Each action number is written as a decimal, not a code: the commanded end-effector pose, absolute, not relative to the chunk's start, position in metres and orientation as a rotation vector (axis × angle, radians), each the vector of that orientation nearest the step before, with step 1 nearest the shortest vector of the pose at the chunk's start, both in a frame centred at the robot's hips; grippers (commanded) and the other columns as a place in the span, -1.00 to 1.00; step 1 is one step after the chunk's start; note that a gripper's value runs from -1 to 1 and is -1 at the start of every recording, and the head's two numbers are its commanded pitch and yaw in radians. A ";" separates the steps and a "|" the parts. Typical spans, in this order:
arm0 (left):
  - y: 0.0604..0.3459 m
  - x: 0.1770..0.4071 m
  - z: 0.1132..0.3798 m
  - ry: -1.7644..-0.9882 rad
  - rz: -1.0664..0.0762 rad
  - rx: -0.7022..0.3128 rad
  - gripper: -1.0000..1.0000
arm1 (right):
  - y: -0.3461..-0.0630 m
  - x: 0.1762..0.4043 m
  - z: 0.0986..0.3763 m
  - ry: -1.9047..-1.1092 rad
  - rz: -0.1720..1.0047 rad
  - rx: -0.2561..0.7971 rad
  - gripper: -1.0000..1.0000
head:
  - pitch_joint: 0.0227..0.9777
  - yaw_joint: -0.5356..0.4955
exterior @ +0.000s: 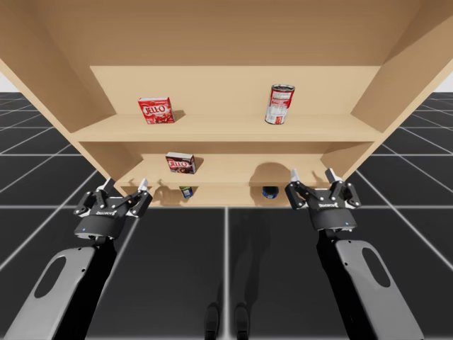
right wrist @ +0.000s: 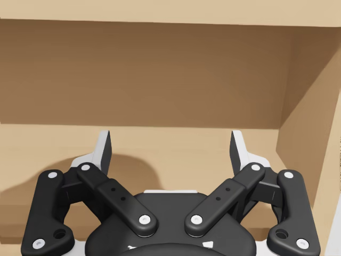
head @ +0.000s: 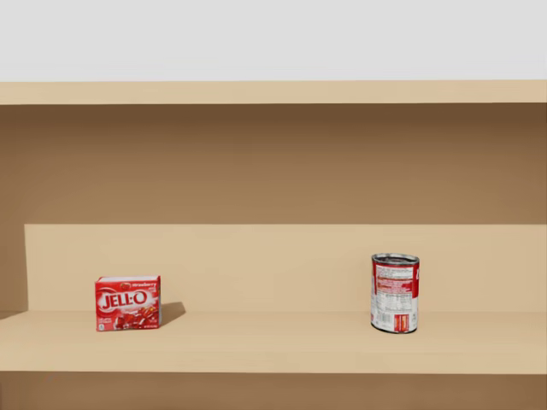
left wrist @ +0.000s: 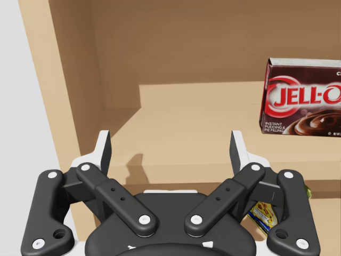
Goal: Find the gelatin box on the shelf and bring it to me.
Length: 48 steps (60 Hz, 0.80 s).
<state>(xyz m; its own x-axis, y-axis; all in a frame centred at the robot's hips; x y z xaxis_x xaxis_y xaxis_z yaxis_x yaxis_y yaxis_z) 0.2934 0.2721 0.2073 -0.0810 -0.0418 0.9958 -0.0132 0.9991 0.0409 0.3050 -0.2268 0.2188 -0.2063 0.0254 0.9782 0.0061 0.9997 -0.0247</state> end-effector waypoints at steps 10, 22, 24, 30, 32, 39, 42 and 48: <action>0.272 0.293 0.207 -1.647 -0.025 0.036 -1.00 | -0.230 0.305 0.221 -1.774 -0.029 -0.004 -1.00 | -0.82 0.07; 0.272 0.294 0.206 -1.643 -0.026 0.036 -1.00 | -0.230 0.306 0.219 -1.757 -0.019 0.006 -1.00 | -0.63 0.22; 0.272 0.294 0.206 -1.642 -0.026 0.036 -1.00 | -0.230 0.306 0.219 -1.756 -0.015 0.006 -1.00 | -0.61 0.25; 0.272 0.294 0.206 -1.638 -0.027 0.032 -1.00 | -0.230 0.307 0.218 -1.752 -0.013 0.006 -1.00 | -0.52 0.42; 0.272 0.294 0.206 -1.638 -0.027 0.031 -1.00 | -0.230 0.307 0.218 -1.751 -0.013 0.008 -1.00 | -0.49 0.48; 0.272 0.294 0.206 -1.635 -0.023 0.022 -1.00 | -0.229 0.307 0.218 -1.750 -0.013 0.009 -1.00 | -0.44 0.61; 0.271 0.294 0.206 -1.635 -0.023 0.016 -1.00 | -0.229 0.307 0.218 -1.749 -0.013 0.009 -1.00 | -0.43 0.66; 0.266 0.288 0.213 -1.643 -0.018 0.000 -1.00 | -0.229 0.307 0.217 -1.747 -0.014 0.010 -1.00 | -0.42 0.67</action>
<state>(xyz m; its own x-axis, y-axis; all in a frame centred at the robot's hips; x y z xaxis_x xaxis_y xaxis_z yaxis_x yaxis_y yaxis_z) 0.2923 0.2709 0.2075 -0.0659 -0.0251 0.9975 0.0020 0.9997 0.0253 0.3067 -0.2295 0.2180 -0.1784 -0.0134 0.9839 0.0021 0.9999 0.0140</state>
